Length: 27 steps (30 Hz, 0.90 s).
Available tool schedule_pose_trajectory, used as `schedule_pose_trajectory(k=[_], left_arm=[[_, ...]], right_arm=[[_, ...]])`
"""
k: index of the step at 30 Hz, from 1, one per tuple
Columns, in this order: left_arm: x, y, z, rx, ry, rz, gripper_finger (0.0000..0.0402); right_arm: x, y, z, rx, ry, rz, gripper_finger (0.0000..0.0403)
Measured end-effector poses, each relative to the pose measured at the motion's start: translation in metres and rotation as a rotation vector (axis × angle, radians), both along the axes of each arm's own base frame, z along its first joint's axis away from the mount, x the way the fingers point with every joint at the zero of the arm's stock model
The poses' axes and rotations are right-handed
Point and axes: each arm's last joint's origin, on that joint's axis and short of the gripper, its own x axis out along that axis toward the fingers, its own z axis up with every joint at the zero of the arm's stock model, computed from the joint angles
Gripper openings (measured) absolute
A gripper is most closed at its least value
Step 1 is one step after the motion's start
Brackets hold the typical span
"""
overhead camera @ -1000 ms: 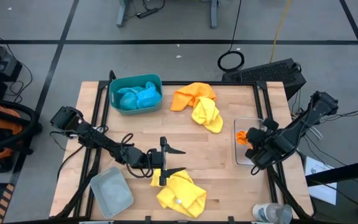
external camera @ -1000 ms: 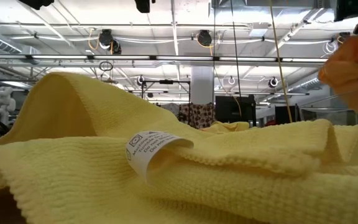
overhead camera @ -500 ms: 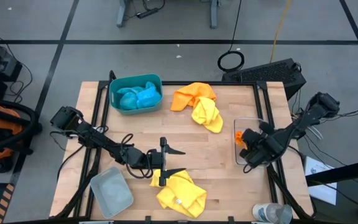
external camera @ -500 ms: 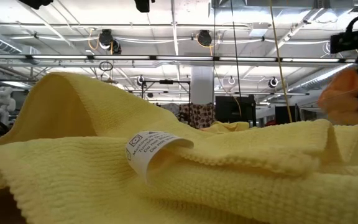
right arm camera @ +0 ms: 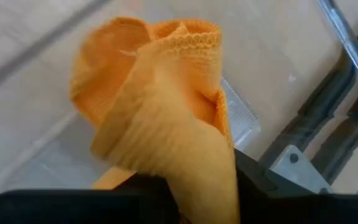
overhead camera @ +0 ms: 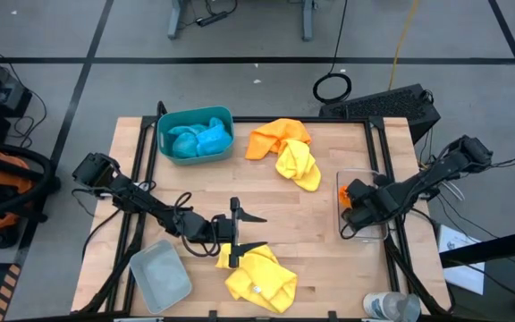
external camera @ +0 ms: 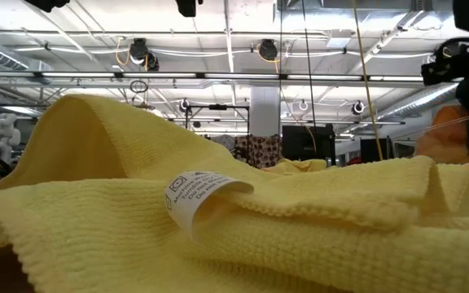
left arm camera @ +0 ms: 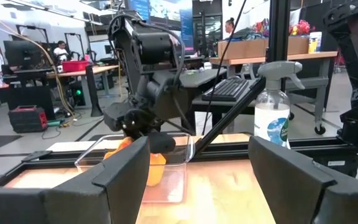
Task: Sort microfiber towel by color & place in baskets
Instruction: Put the bottom orange microfiber cloth into the transparent bin, then put the orange microfiber cloth into the transparent bin
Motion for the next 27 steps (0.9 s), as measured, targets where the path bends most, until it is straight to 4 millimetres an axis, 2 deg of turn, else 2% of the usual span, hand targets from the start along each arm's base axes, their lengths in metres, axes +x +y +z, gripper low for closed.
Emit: schedule_pose_trajectory(k=[11,27], left_arm=[[0.003,0.007,-0.003,-0.038,0.029,0.017,0.0278],[0.004,0.008,-0.005,-0.030,0.047,0.021,0.0278]], right_arm=[[0.009,0.005,0.054,0.022,-0.056,0.011,0.0182],[0.033,0.018,0.097,-0.019,-0.069,0.040,0.0183]])
